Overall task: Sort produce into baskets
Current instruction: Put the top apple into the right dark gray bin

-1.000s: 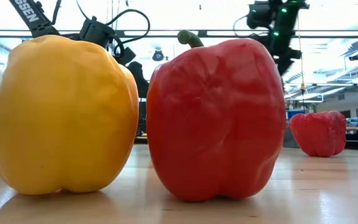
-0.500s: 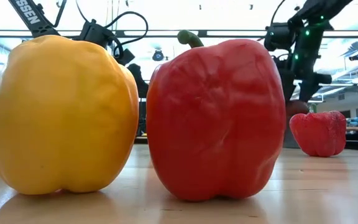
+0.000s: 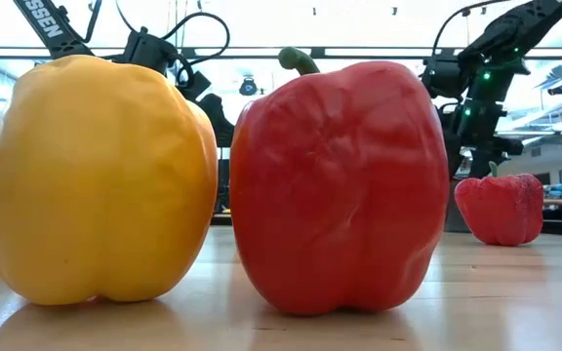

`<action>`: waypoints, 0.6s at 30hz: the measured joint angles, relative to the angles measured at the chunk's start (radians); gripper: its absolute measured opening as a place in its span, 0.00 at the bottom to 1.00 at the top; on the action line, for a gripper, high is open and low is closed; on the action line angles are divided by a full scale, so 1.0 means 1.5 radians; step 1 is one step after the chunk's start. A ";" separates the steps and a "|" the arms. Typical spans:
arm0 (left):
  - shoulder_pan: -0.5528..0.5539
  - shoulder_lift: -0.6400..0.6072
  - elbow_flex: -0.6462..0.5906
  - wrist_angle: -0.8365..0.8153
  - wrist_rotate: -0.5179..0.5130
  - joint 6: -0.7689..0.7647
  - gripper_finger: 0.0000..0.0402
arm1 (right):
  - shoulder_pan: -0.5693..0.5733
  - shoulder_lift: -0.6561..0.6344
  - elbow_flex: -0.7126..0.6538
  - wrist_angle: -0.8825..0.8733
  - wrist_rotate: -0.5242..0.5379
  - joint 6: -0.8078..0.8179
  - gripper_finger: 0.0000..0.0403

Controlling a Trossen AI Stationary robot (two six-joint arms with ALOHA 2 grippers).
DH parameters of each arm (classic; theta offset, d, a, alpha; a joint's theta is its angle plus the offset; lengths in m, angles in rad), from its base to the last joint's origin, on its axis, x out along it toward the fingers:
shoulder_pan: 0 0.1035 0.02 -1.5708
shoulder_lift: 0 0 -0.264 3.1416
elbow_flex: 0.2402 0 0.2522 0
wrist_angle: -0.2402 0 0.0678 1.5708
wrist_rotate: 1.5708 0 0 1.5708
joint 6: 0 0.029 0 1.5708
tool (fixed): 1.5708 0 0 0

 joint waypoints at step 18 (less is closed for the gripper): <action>0.001 0.000 0.000 0.015 -0.001 0.008 0.91 | -0.021 -0.005 -0.020 0.048 -0.032 -0.026 0.93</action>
